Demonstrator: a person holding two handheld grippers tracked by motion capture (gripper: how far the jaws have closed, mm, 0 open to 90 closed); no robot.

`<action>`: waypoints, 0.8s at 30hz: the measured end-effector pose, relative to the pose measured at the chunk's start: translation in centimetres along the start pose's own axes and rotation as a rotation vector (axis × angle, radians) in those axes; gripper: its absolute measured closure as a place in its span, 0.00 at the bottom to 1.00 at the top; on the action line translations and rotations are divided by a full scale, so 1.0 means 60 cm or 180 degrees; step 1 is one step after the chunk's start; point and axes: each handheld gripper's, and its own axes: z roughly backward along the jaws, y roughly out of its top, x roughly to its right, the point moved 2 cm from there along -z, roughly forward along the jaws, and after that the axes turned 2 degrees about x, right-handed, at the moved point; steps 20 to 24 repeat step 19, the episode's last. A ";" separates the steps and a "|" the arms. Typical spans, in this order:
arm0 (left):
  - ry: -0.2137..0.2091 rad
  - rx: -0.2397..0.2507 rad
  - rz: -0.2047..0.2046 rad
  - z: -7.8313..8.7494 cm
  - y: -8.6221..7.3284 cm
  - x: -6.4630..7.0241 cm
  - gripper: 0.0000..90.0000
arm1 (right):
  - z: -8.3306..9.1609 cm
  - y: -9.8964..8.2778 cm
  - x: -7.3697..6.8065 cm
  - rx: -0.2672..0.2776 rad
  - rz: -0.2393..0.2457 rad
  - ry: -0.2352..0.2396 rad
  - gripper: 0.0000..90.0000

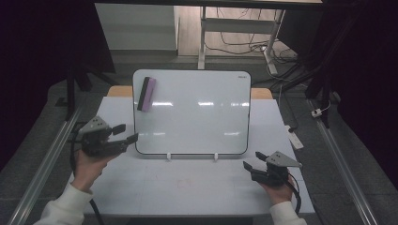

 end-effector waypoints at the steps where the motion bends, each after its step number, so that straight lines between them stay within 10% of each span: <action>1: -0.0004 -0.0022 0.0031 0.003 -0.011 0.001 0.39 | 0.000 0.000 0.000 -0.0004 0.0000 0.0002 0.37; 12: -0.0072 -0.0343 0.0133 -0.001 -0.089 0.016 0.38 | 0.000 0.000 0.000 0.0004 0.0019 0.0016 0.37; 24: -0.0088 -0.0356 0.0205 -0.001 -0.103 0.016 0.38 | 0.000 0.001 -0.001 0.0022 0.0028 0.0025 0.37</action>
